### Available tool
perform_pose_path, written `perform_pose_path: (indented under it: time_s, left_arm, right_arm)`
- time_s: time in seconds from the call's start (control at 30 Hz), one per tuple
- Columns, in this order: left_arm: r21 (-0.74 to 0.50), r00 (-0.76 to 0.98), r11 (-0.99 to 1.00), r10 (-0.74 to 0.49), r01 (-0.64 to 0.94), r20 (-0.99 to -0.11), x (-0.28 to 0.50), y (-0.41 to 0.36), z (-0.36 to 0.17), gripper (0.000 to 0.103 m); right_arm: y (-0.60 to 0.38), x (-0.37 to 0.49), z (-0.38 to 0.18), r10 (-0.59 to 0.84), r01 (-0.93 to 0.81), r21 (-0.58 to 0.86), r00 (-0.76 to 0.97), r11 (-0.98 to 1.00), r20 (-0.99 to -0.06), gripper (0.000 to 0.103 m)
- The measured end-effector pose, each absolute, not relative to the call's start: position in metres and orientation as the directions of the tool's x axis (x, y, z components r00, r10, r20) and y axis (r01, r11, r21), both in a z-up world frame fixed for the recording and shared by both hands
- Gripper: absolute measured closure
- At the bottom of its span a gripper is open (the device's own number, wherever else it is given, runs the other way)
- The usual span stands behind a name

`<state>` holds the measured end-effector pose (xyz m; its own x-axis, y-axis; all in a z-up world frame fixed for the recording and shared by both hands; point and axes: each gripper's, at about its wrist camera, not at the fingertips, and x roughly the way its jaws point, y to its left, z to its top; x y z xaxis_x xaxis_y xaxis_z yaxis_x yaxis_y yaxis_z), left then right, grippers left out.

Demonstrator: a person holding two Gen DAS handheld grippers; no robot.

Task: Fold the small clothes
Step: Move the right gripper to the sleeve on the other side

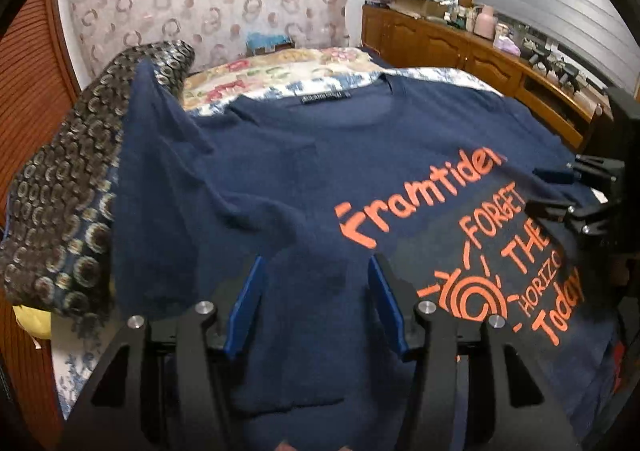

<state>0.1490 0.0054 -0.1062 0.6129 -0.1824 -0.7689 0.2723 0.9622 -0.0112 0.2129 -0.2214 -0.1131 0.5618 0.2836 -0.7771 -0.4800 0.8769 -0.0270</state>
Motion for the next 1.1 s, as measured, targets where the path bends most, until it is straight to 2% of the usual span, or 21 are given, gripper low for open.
perform_pose_path:
  time_s: [0.47,0.73,0.83,1.1]
  left_arm:
    - [-0.006,0.597,0.96,-0.178,0.279,-0.783,0.148,-0.006,-0.116,0.045]
    - [-0.018,0.598,0.96,-0.19,0.281,-0.779,0.151,-0.004,-0.118,0.04]
    - [-0.03,0.586,0.953,-0.21,0.302,-0.782,0.153,-0.005,-0.119,0.032]
    - [-0.024,0.585,0.952,-0.208,0.305,-0.784,0.154,-0.008,-0.119,0.03]
  right_arm:
    - [-0.223,0.212,-0.112,0.284,-0.477,-0.027,0.567,0.879,-0.773,0.044]
    - [-0.256,0.196,-0.083,0.313,-0.441,-0.002,0.64,0.898,-0.702,0.044]
    - [-0.285,0.194,-0.066,0.272,-0.389,-0.027,0.69,0.921,-0.671,0.044]
    - [-0.381,0.212,-0.062,0.106,-0.196,-0.061,0.736,0.979,-0.669,0.045]
